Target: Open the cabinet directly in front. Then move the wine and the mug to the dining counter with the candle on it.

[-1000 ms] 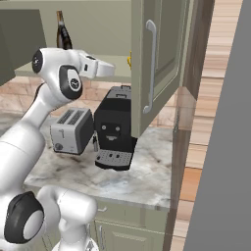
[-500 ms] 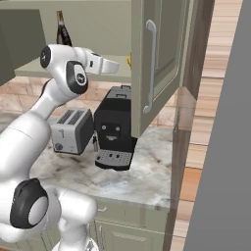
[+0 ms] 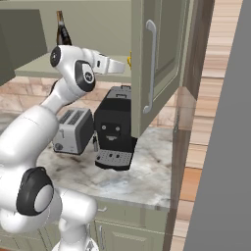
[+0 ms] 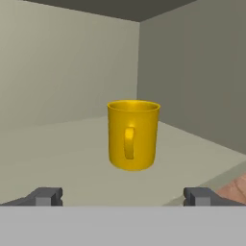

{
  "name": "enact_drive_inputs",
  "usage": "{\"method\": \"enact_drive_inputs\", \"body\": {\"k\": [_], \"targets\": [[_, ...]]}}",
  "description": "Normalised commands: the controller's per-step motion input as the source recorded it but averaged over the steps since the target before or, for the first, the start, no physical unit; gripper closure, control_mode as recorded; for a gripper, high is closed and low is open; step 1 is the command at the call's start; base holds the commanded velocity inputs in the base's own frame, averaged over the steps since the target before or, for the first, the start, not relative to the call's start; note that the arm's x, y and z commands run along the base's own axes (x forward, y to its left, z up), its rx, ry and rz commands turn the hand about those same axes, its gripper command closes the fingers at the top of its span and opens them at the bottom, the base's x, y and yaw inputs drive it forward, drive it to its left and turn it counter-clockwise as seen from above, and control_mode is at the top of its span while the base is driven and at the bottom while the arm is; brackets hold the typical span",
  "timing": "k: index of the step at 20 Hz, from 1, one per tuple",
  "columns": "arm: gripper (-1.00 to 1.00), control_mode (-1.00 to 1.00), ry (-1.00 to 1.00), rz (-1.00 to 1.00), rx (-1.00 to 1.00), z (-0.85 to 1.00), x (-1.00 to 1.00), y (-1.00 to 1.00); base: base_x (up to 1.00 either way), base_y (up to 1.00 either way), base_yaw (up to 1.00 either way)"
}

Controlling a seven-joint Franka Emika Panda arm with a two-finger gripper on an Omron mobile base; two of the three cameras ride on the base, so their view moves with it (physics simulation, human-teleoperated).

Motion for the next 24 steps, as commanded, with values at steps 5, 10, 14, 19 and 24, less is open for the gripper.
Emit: {"method": "enact_drive_inputs", "body": {"k": [5,10,14,19,24], "targets": [[-1.00,-1.00,0.01,0.00,0.00,0.00,0.22,-0.13,0.00,0.00,0.00],[-1.00,-1.00,0.01,0.00,0.00,0.00,0.29,-0.09,0.00,0.00,0.00],[-1.00,-1.00,0.02,0.00,0.00,0.00,0.30,-0.10,0.00,0.00,0.00],[-1.00,-1.00,0.02,0.00,0.00,0.00,0.29,-0.10,0.00,0.00,0.00],[-1.00,-1.00,0.01,0.00,0.00,-0.02,0.30,-0.06,0.00,0.00,0.00]]}}
